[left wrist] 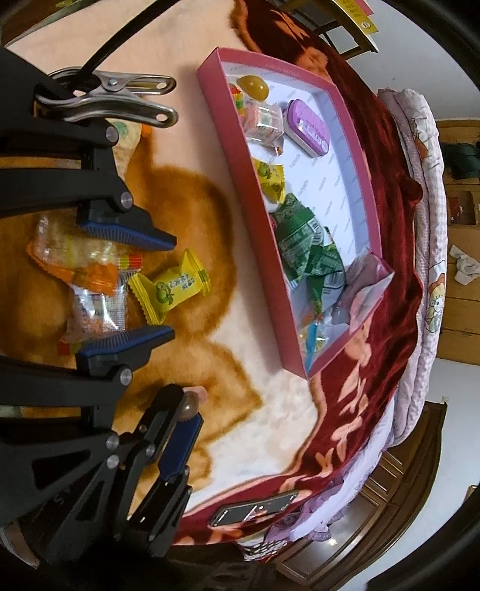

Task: Organize snacks
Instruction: 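Grasp the yellow wrapped candy with the left gripper while the right lifts the chocolate ball, then carry both snacks to the tray and open the left gripper over it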

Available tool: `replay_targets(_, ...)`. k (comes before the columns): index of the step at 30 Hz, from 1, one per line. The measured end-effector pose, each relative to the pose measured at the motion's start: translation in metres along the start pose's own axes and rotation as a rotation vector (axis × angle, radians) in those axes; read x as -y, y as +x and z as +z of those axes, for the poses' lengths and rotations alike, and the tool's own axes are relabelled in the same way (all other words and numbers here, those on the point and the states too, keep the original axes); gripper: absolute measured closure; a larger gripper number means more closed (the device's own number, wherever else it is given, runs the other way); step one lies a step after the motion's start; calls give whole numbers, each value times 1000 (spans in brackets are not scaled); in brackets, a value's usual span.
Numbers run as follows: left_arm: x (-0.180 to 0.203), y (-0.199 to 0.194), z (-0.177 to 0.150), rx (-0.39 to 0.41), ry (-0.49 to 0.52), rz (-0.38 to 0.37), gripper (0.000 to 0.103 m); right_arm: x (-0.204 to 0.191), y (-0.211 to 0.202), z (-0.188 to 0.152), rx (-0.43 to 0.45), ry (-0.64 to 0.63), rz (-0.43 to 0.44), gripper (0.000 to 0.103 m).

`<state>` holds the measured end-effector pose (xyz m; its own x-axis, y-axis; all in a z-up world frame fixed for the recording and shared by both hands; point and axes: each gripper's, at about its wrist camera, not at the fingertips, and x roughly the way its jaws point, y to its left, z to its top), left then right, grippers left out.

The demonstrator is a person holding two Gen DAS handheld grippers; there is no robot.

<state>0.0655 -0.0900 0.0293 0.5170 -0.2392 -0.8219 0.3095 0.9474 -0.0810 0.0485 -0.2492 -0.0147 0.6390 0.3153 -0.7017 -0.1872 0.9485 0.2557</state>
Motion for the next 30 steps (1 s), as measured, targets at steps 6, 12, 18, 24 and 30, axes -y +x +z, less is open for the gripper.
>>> replay_targets(6, -2, 4, -1, 0, -5, -26, 75, 3, 0, -1, 8, 6, 13, 71)
replay_targets(12, -6, 0, -1, 7, -14, -49, 80, 3, 0, -1, 13, 13, 20, 71)
replay_targets(18, -10, -9, -2, 29, -20, -63, 80, 1, -1, -1, 11, 10, 20, 71)
replay_targets(24, -17, -24, 0, 64, -30, -77, 81, -8, -4, 2, 13, -5, 30, 71)
replay_targets(30, -26, -35, 5, 95, -46, -76, 80, -17, -7, 8, 17, -25, 39, 71)
